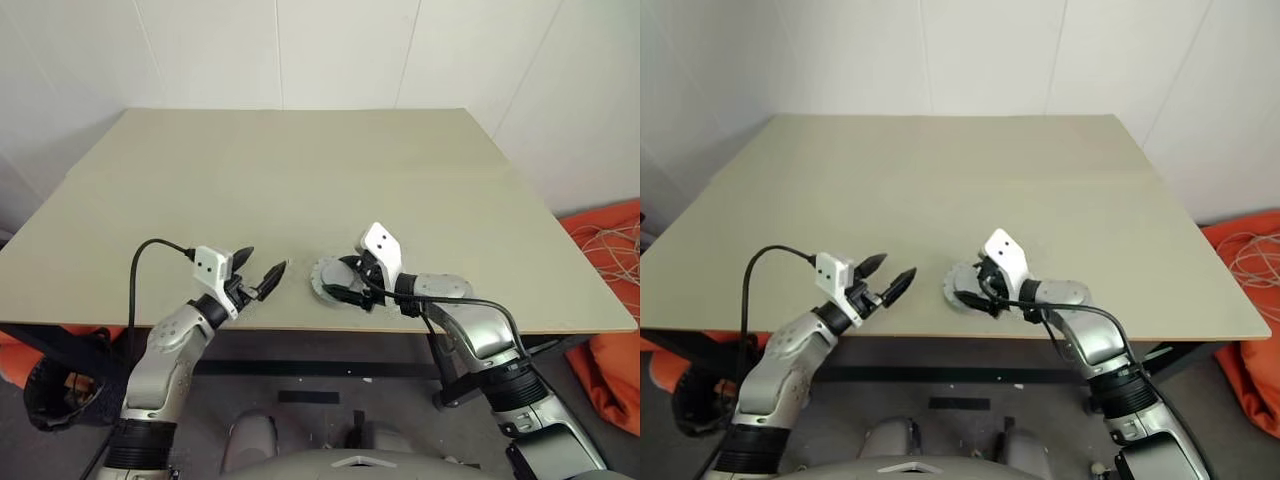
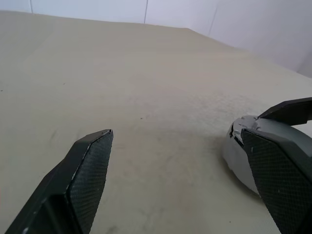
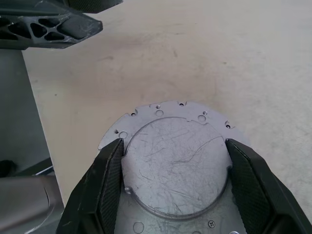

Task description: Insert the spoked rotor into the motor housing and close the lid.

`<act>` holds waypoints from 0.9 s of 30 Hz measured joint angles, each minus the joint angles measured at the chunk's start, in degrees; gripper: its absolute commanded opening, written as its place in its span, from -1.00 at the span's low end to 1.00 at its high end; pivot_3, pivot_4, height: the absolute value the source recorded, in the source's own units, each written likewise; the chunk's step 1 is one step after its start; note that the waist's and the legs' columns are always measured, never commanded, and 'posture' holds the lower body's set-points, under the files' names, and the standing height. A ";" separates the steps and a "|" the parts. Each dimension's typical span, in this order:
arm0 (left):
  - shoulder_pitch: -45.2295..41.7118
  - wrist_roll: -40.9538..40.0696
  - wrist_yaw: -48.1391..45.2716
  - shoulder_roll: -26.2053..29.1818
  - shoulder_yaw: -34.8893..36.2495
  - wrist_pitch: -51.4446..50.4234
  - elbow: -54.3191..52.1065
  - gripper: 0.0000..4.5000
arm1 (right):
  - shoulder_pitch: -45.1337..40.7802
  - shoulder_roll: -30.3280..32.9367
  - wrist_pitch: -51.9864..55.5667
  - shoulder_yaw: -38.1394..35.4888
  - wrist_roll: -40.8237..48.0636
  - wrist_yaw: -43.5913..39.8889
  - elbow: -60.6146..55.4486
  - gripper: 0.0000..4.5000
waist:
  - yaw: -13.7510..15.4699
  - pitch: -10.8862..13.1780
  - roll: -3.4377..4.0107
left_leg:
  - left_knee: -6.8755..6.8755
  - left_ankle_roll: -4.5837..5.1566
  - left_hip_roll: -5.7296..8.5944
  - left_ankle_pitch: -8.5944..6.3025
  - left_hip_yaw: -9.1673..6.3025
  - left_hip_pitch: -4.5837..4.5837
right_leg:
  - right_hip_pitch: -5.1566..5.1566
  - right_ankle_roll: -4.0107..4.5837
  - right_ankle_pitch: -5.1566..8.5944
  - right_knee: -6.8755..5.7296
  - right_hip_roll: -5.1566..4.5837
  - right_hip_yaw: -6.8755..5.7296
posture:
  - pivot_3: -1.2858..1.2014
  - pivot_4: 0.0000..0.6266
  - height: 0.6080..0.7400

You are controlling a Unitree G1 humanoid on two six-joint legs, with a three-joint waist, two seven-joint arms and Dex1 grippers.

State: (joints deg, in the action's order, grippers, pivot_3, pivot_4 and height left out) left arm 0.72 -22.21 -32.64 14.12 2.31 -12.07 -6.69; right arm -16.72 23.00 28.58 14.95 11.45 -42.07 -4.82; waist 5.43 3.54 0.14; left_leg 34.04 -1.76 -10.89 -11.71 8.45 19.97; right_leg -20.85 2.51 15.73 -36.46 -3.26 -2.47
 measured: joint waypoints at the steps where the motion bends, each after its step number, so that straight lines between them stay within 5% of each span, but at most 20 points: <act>1: 0.37 -0.01 -0.35 -0.02 0.00 0.43 0.03 1.00 | 0.00 0.00 0.02 -0.14 -0.02 0.17 0.02 0.42 | 0.01 0.00 0.00 | 0.00 0.01 0.01 0.00 0.01 0.00 | 0.00 0.01 -0.01 0.00 0.00 0.03 | 0.03 -1.00 1.00; 27: 1.82 1.00 -2.36 -1.43 -0.52 6.10 5.43 1.00 | -0.98 2.19 2.01 0.48 -0.27 -2.54 -0.55 0.42 | 0.19 -0.01 -0.01 | -0.01 0.06 0.03 -0.04 0.01 -0.02 | 0.03 -0.03 0.01 0.07 -0.01 0.06 | 0.03 -1.00 1.00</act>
State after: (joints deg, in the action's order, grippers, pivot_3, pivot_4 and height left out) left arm 2.54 -21.21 -35.00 12.70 1.78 -5.97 -1.26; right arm -17.70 25.19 30.59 15.43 11.18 -44.61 -5.38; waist 5.62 3.54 0.13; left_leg 34.03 -1.70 -10.86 -11.75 8.46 19.95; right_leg -20.83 2.47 15.74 -36.39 -3.27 -2.41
